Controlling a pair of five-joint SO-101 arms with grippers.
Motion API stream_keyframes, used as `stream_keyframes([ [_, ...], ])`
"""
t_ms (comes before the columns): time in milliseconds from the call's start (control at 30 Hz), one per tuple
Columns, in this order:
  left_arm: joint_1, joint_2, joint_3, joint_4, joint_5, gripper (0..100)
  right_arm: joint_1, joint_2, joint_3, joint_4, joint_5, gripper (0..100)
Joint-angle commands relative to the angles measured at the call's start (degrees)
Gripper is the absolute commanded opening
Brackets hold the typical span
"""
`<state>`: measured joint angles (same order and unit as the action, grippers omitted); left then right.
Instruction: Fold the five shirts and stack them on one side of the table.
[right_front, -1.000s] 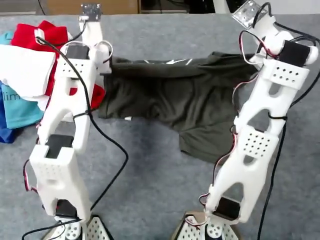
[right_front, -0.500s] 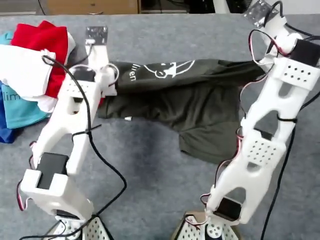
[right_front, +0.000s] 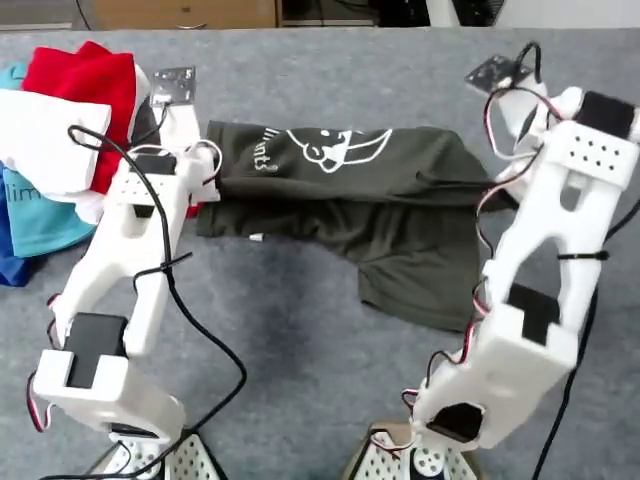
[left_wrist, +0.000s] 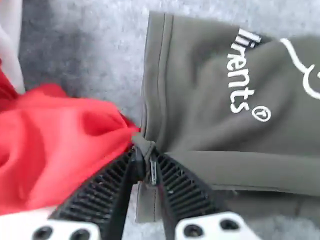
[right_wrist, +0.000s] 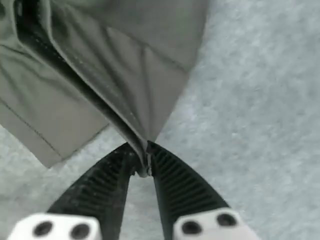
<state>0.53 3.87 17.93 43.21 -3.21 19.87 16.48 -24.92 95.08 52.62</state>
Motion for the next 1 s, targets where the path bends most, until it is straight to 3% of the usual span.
stream_keyframes([
  [0,-1.14,-2.77,0.35,-1.32,-0.62,2,0.22,-9.36,12.7,-5.63,1.85,0.2],
  [300,-2.46,-3.21,0.88,-3.69,-0.44,2,-4.26,-32.66,51.74,-26.55,5.19,0.2],
  [467,-0.62,-3.3,4.92,-2.37,-5.89,2,-0.66,-37.49,59.03,-27.69,5.19,0.2],
  [767,-2.37,-5.23,8.35,-3.34,-5.98,2,5.58,-44.35,65.27,-27.16,8.0,0.2],
  [967,-1.05,-12.26,11.96,-3.16,-7.03,2,4.26,-50.24,74.86,-28.66,11.69,0.2],
])
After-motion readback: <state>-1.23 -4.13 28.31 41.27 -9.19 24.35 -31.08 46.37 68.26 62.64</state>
